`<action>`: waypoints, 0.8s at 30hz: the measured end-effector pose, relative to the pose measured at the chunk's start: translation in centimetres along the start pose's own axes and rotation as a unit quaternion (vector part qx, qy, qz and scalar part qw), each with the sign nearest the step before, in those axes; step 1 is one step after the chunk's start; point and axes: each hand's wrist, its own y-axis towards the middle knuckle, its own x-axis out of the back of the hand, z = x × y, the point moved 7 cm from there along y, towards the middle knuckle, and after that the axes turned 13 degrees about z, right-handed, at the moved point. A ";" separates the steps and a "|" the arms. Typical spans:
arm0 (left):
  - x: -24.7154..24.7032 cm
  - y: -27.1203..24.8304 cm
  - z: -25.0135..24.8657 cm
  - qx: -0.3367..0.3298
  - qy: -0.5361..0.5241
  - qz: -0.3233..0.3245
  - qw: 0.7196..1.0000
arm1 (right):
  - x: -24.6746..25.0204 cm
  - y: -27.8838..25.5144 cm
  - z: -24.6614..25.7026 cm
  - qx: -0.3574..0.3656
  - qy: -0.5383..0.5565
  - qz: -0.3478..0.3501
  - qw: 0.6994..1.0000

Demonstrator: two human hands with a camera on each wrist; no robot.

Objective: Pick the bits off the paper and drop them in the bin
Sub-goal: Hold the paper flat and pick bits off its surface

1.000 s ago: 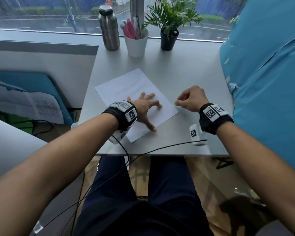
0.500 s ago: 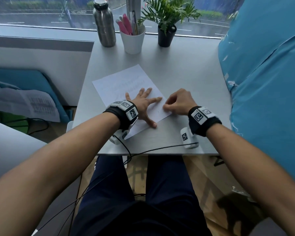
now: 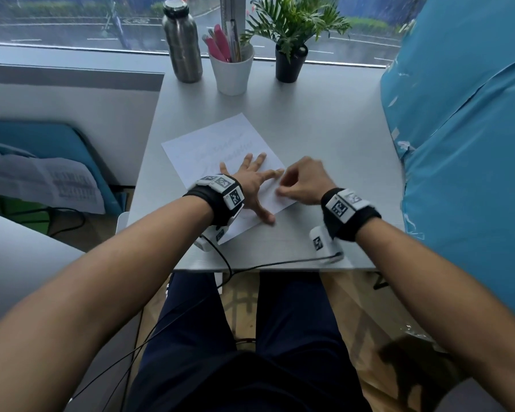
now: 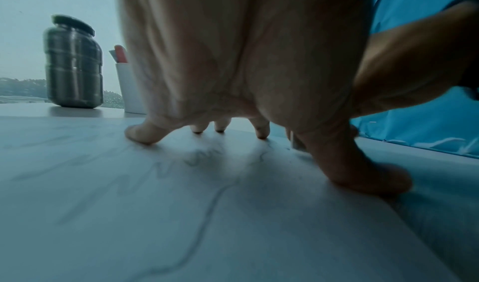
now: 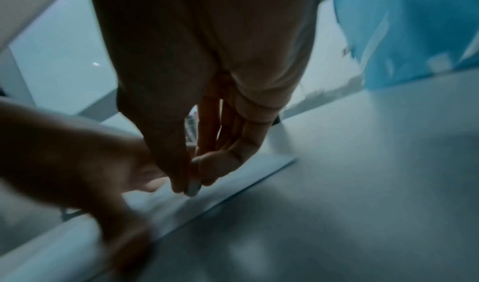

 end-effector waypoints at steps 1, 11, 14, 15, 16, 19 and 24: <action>0.0 0.0 0.0 0.001 0.002 0.000 1.000 | -1.4 -0.3 0.9 0.019 -0.003 0.026 0.999; 0.0 0.0 0.0 -0.002 0.001 0.001 1.000 | 0.2 -0.5 0.0 0.004 0.006 0.002 1.000; 0.0 -0.2 -0.1 -0.003 0.001 -0.001 1.000 | -0.2 -0.2 -0.9 -0.014 0.012 0.006 1.000; 0.0 -0.3 -0.1 -0.003 -0.002 -0.001 1.000 | 1.1 0.1 -2.0 -0.040 0.014 -0.022 0.999; 0.0 -0.4 0.0 -0.003 -0.004 -0.002 1.000 | 2.6 0.4 -2.8 -0.065 0.005 -0.053 0.996; 0.0 -0.3 0.1 -0.003 0.005 -0.002 1.000 | 4.7 0.6 -3.5 -0.079 -0.008 -0.094 0.992; 0.2 -0.3 0.7 -0.009 0.032 -0.016 0.999 | 2.3 1.1 -1.6 -0.035 -0.006 -0.052 0.998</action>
